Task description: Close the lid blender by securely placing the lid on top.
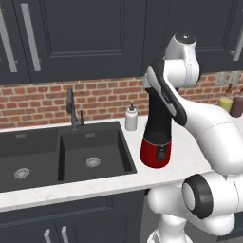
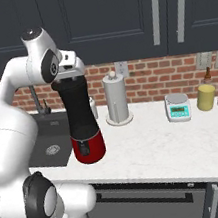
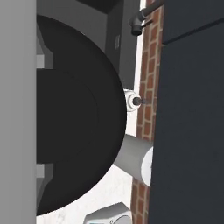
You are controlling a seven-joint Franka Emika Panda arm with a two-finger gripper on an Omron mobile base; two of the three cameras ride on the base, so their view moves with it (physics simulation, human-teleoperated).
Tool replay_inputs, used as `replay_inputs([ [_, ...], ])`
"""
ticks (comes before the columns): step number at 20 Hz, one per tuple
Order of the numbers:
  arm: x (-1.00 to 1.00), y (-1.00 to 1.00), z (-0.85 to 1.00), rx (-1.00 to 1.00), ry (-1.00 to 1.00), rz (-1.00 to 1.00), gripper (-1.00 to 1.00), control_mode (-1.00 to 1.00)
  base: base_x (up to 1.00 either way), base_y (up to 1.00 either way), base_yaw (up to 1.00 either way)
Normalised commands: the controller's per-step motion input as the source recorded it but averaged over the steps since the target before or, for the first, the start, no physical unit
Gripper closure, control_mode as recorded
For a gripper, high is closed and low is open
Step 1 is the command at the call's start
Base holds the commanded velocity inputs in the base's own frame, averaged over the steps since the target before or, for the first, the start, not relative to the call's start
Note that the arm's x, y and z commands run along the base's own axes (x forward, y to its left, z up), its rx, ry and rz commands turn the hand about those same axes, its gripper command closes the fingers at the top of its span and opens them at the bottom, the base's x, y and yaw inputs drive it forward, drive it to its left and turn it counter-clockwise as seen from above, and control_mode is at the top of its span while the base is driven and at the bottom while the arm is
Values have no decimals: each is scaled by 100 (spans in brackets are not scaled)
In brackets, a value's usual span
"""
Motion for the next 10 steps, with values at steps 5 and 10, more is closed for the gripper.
replay_inputs([
  [5, 0, -6, 15, 3, 0, 0, -100, -100, 0, 0, 0],
  [10, 0, -16, 37, 13, -2, 0, -100, -100, 0, 0, 0],
])
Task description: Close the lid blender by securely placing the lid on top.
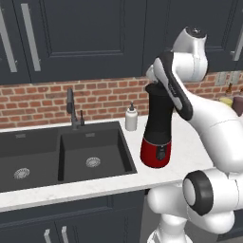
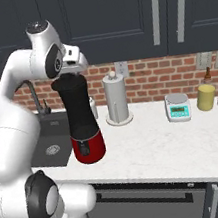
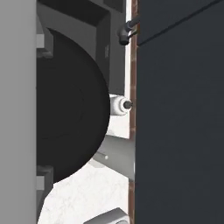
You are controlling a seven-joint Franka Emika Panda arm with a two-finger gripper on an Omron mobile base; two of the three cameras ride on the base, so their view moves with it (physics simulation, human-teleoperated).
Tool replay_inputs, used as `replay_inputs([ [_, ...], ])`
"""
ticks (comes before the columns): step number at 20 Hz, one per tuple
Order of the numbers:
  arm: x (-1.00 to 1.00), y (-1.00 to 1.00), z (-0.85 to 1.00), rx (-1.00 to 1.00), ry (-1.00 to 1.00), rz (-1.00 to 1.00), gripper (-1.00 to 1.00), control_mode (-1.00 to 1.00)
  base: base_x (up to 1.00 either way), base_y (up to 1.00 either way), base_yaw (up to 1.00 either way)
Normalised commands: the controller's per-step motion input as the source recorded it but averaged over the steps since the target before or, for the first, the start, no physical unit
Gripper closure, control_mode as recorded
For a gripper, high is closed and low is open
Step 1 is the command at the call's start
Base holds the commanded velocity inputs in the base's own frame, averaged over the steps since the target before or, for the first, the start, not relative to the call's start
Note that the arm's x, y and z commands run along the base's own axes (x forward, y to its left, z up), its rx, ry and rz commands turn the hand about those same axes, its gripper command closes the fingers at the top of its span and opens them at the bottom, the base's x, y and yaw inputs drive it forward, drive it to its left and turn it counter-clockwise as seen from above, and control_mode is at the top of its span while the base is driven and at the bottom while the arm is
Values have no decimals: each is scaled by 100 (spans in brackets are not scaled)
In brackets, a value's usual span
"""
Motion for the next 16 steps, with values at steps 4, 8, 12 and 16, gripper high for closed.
replay_inputs([
  [4, -34, -44, 42, 20, -11, 0, -100, -100, 0, 0, 0],
  [8, -100, -100, -12, 15, -22, 3, -100, -100, 0, 0, 0],
  [12, -100, -100, -78, 1, -20, 8, -100, -100, 0, 0, 0],
  [16, -100, -100, -100, 0, -4, 8, -100, -100, 0, 0, 0],
])
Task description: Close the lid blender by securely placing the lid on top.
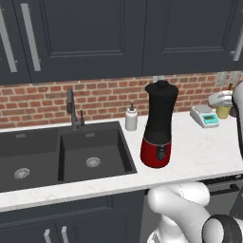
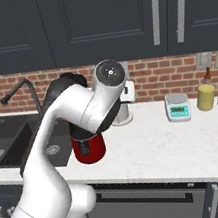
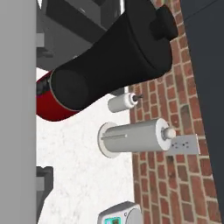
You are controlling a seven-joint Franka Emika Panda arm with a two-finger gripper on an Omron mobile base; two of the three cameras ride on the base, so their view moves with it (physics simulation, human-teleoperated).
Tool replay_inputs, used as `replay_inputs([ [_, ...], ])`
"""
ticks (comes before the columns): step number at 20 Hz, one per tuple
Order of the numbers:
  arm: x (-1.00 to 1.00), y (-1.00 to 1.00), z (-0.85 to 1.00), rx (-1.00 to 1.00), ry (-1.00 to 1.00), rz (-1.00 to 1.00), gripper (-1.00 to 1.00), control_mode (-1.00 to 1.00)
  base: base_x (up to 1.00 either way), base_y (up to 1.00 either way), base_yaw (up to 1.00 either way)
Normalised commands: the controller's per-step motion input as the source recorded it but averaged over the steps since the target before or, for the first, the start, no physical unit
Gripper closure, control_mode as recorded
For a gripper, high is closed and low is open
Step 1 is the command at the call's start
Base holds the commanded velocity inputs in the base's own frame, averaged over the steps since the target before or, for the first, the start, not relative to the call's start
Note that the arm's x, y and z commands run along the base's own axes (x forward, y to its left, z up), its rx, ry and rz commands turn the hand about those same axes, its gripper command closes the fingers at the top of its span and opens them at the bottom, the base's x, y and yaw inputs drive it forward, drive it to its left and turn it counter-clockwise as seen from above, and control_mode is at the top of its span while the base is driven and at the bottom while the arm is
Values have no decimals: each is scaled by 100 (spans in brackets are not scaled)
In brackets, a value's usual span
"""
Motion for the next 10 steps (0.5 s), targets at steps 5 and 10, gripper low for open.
replay_inputs([
  [5, -100, -100, -100, -4, 0, 7, -100, -100, 0, 0, 0],
  [10, -100, -100, -100, -4, -5, 6, -100, -100, 0, 0, 0],
])
